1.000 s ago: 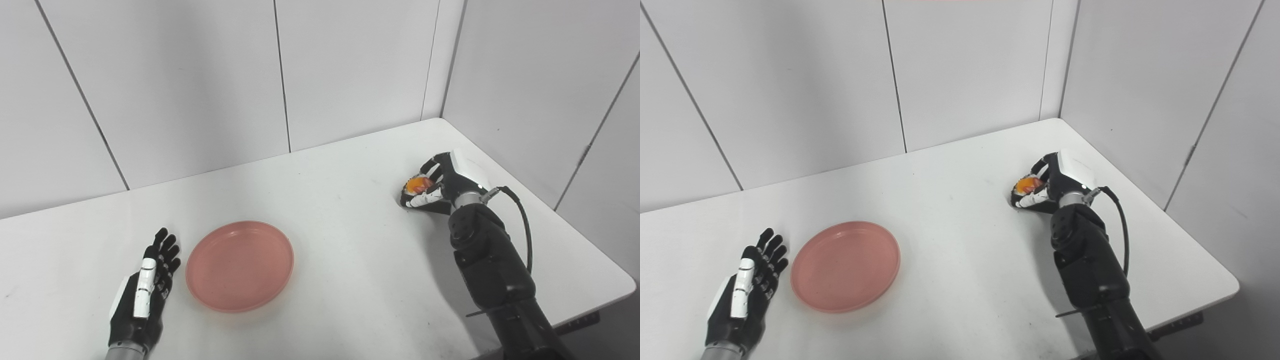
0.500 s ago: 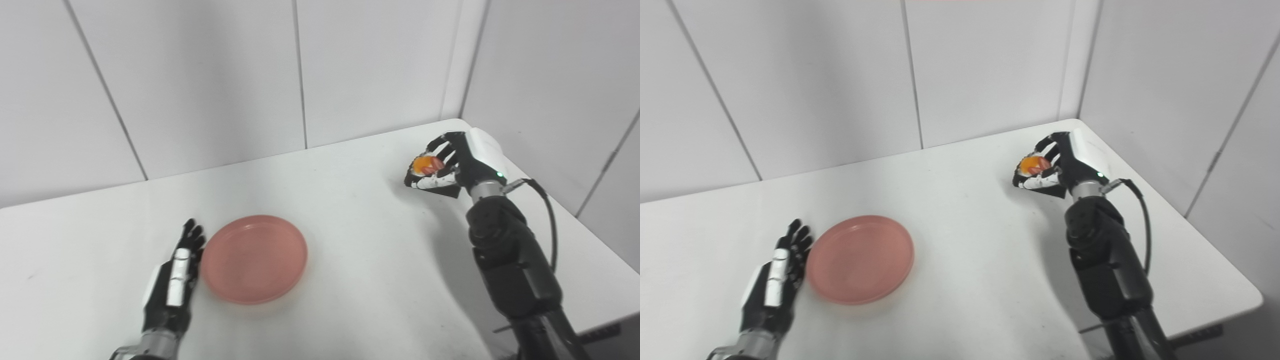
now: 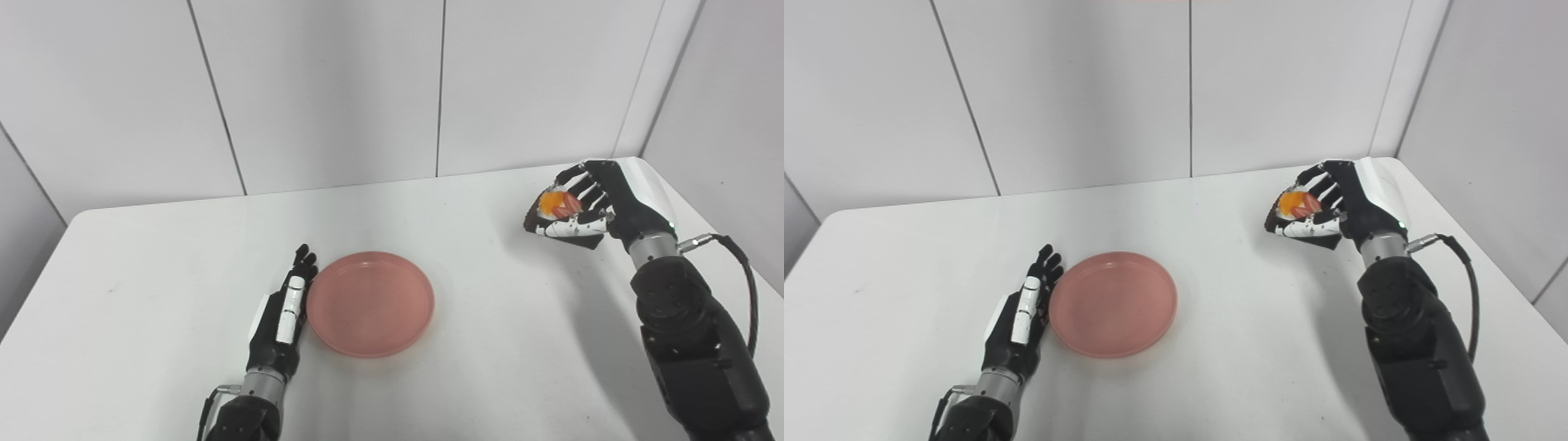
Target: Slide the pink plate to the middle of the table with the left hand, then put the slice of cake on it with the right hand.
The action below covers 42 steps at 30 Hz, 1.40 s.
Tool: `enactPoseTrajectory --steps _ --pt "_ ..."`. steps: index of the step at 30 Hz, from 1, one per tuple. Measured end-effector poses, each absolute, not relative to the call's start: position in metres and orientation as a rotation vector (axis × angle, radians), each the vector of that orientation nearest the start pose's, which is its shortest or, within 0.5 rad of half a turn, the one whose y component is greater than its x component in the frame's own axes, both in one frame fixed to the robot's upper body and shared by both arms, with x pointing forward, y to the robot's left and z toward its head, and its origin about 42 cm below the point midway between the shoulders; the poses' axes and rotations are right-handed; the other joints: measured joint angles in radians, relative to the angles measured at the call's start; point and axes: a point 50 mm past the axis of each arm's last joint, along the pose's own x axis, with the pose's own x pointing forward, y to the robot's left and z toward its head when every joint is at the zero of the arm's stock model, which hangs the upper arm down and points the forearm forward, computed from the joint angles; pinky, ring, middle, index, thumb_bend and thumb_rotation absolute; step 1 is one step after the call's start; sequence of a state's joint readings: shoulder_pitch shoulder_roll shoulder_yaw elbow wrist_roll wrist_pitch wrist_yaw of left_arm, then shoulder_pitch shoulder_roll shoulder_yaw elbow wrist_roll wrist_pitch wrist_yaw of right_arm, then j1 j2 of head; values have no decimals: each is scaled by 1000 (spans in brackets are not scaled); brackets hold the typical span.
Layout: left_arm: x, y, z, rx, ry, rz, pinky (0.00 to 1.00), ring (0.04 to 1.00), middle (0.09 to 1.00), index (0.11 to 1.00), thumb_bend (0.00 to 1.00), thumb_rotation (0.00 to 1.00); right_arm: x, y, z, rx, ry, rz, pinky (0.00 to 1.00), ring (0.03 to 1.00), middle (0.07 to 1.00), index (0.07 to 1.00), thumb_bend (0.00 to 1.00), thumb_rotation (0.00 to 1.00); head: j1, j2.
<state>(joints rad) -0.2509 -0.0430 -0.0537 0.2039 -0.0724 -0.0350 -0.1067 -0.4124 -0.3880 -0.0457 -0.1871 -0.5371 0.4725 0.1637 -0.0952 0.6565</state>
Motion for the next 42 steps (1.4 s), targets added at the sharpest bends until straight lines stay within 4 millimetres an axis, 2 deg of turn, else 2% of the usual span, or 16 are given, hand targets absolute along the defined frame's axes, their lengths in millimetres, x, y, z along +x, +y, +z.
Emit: enactPoseTrajectory --steps 3,10,20,30,31,42 --pt "361 147 120 -82 -87 -212 1000 1000 1000 1000 586 1000 378 -309 282 -819 -122 -170 311 371 445 523 519 0 38 -2" --pt "364 141 121 -72 -115 -182 1000 1000 1000 1000 595 1000 369 -302 278 -778 -140 -102 316 380 448 519 518 0 66 0" --pt "365 130 121 -63 -110 -183 1000 1000 1000 1000 576 1000 359 -266 277 -750 -209 46 345 394 451 521 518 0 65 -11" --pt "372 125 121 -58 -102 -186 1000 1000 1000 1000 596 1000 352 -225 252 -763 -237 205 356 413 438 534 515 0 68 -28" --pt "371 124 121 -47 -103 -183 1000 1000 1000 1000 601 1000 352 -223 251 -762 -239 218 330 392 431 533 514 0 69 -26" --pt "372 119 121 -25 -108 -186 1000 1000 1000 1000 611 1000 368 -192 215 -735 -194 341 262 345 421 536 514 0 81 -28"
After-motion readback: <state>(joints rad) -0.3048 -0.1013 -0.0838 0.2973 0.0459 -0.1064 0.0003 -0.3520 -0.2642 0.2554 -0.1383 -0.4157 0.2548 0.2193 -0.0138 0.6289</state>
